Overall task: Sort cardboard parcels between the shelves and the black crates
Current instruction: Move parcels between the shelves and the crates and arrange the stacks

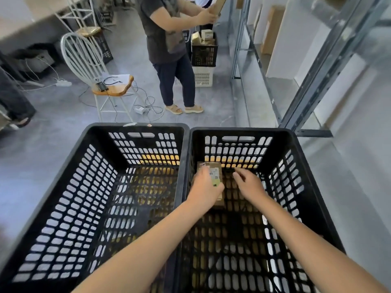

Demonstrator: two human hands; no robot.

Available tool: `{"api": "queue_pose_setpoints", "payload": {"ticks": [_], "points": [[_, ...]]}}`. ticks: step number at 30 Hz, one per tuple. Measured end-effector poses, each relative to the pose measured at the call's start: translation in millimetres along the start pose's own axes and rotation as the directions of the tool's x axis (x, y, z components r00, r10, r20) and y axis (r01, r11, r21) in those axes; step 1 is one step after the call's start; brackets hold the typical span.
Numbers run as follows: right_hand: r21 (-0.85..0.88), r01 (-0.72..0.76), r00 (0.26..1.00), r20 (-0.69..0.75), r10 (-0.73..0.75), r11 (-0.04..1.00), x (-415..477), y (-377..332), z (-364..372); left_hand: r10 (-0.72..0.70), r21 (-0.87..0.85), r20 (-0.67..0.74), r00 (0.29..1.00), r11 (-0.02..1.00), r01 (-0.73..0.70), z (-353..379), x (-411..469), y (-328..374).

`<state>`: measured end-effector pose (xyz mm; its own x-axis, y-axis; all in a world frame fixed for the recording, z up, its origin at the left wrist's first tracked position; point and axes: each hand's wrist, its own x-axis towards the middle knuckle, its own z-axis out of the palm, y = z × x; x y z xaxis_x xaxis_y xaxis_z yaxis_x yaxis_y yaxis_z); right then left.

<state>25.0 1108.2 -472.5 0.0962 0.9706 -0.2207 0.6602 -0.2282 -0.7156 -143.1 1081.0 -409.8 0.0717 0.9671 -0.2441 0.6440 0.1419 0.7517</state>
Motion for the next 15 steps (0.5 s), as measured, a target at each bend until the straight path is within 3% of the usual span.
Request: {"api": "queue_pose_setpoints", "payload": {"ticks": [5, 10, 15], "points": [[-0.116, 0.043, 0.997, -0.066, -0.051, 0.992, -36.4, -14.6, -38.1, 0.232, 0.123, 0.016, 0.973, 0.965, -0.232, -18.2, 7.6, 10.9], [-0.214, 0.081, 0.987, -0.115, -0.108, 0.974, -66.9, -31.8, -56.4, 0.458, 0.262, 0.059, 0.887, 0.850, -0.457, -34.7, 2.7, 14.5], [-0.250, 0.142, 0.974, -0.138, -0.180, 0.958, -95.7, -59.1, -63.8, 0.533, 0.322, 0.035, 0.845, 0.795, -0.514, -60.2, -18.1, 16.7]]}}
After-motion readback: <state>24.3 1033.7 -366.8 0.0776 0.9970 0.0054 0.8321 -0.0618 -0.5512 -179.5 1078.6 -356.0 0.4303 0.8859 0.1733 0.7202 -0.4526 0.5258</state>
